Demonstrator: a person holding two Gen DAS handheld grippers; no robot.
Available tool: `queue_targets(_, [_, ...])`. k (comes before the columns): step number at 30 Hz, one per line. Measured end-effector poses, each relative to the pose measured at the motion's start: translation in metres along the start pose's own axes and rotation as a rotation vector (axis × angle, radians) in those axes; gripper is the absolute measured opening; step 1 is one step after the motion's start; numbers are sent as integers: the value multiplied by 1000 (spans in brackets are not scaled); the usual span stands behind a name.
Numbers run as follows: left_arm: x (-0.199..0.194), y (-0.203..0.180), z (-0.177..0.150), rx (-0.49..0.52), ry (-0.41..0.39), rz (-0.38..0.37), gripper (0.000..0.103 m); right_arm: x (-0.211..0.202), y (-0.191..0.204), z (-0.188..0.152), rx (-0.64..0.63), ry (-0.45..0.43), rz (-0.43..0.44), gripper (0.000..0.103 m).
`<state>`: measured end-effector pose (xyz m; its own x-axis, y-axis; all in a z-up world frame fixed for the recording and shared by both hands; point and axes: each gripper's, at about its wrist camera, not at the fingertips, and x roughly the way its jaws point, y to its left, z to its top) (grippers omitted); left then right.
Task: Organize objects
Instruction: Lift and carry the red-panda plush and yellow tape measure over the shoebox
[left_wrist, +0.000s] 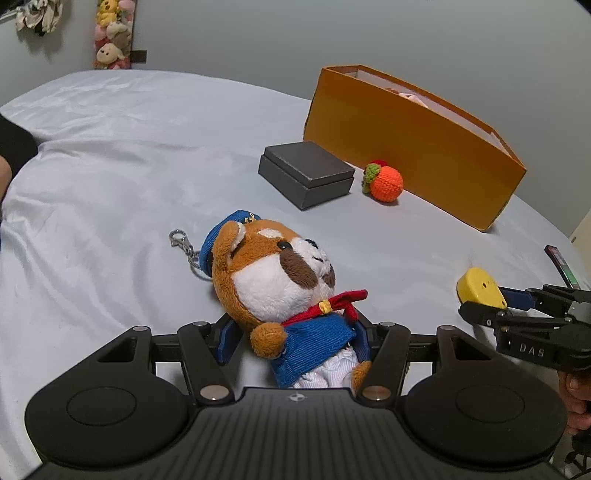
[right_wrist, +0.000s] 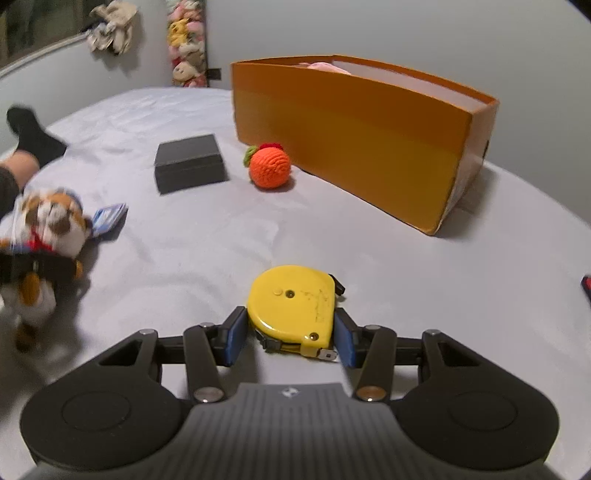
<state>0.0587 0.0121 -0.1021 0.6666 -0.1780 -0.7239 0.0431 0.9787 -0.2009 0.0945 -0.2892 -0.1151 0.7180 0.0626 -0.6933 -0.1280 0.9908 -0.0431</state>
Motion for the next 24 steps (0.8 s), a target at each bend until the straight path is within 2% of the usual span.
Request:
queue_targets(9, [-9,-12,1,66,10,-47,66,-21,8,-4,-20,20,36,52])
queue_targets(10, [-11,-14,2,81,10,-52,65,-23,8,-4,-16,19,35,52])
queue_targets(11, [-12,-17,3,89,10,-56,57,-26,7,-4,-12,19,34,52])
queue_targets(12, [-13,-18,4,92,13,-64,56,-29,7,-4,-7,19,33,52])
queue_targets(24, [-28,-37,19,159,-25,-96,56,-55,-7,9,29,-22,24,52])
